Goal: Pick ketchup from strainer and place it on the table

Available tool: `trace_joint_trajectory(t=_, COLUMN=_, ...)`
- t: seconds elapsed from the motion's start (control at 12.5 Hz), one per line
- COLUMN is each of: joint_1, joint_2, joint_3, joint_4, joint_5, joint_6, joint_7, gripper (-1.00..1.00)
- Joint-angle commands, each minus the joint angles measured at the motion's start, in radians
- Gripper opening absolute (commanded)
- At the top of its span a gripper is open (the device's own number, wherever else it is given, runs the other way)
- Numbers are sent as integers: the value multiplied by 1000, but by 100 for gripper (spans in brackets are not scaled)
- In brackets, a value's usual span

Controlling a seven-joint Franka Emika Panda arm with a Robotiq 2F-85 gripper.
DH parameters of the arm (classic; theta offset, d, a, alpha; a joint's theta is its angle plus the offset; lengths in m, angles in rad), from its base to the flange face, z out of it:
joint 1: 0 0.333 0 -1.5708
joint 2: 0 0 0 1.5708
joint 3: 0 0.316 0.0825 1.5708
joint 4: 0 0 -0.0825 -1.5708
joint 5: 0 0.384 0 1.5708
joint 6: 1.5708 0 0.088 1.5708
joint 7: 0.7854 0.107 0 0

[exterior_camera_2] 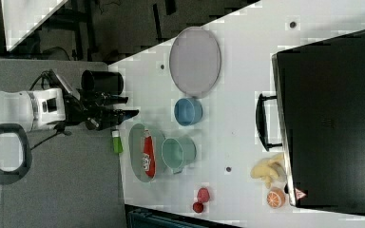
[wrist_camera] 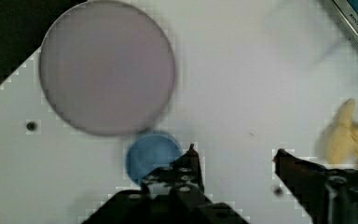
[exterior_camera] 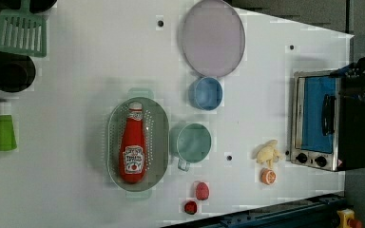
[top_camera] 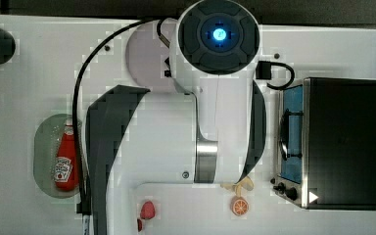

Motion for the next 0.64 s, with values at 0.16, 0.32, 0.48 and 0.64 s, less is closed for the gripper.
trace_joint_trajectory(t=0.16, joint_1=-111, joint_2=-228, joint_3=74, joint_4=-56, joint_5=21, joint_6=-180, joint_7=83, gripper=79)
trace_joint_trajectory(t=0.32, joint_1=-100, joint_2=-214, joint_3=112, joint_4=-56, joint_5=22, joint_6=-179, joint_7=83, gripper=100)
trace_joint_trajectory(t=0.48, joint_1=-84, joint_2=-196, joint_3=179, joint_4=-56, joint_5=22, joint_6=-176, joint_7=83, gripper=100)
trace_joint_trajectory(t=0.64, joint_1=-70, joint_2=-179, joint_3=267, joint_4=-56, joint_5=22, joint_6=-159, joint_7=83, gripper=100)
